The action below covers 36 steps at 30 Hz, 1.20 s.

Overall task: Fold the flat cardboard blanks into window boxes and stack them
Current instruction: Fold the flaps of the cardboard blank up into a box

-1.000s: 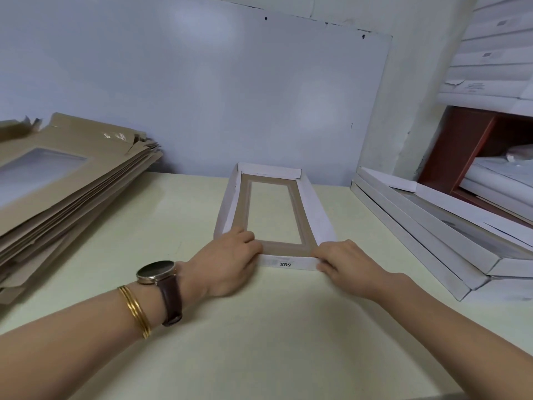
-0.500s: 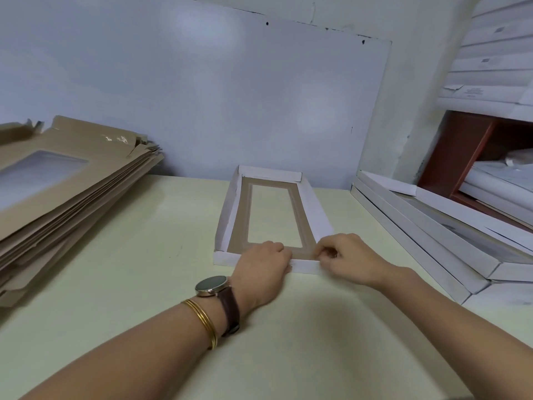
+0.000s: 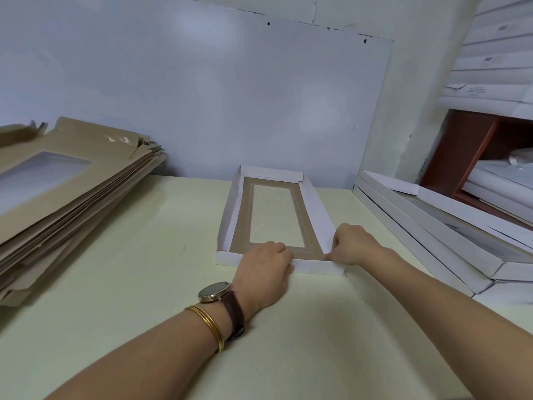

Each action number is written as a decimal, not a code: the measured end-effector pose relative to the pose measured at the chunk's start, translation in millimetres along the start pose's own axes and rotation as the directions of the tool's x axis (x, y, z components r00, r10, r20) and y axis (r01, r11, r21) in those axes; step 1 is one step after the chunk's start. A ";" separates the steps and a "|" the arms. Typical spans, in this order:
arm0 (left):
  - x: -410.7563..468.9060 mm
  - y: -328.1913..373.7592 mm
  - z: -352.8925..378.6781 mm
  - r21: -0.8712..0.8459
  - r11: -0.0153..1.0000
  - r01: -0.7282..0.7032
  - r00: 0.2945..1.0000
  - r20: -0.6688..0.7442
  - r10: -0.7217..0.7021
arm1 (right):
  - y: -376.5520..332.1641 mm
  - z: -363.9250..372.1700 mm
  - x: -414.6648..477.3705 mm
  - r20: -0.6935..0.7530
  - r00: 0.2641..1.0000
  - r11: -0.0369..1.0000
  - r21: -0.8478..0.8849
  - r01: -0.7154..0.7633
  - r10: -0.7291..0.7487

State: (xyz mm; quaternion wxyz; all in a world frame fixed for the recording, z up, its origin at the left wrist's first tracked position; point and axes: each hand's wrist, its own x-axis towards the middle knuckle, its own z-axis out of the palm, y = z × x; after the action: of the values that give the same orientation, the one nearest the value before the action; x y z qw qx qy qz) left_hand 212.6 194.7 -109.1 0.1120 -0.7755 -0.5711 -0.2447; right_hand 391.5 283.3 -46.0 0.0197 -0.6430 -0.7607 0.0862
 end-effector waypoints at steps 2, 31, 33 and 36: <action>-0.6 -0.5 0.0 -0.002 1.000 -0.001 1.000 -0.001 0.001 | -3.6 -1.8 3.9 0.031 0.998 0.998 -0.023 -0.050 0.051; -1.6 -1.3 1.0 -0.026 1.000 -0.014 0.999 -0.034 0.013 | -16.5 -16.6 10.4 0.150 0.972 0.973 -0.166 -0.157 0.183; -1.8 -1.6 1.1 -0.022 1.000 -0.012 0.999 -0.033 0.011 | -12.2 -18.3 7.7 0.158 0.974 0.983 -0.108 -0.148 0.164; -2.4 -1.9 1.3 -0.022 1.000 -0.017 0.999 -0.033 0.016 | -7.6 -18.2 4.8 0.146 0.986 0.996 -0.015 -0.083 0.084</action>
State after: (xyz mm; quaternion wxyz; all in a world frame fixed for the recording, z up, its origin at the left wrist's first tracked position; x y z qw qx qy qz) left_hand 210.6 193.9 -111.6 0.1148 -0.7773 -0.5600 -0.2627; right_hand 385.9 288.7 -27.2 -0.0426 -0.6663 -0.7329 0.1307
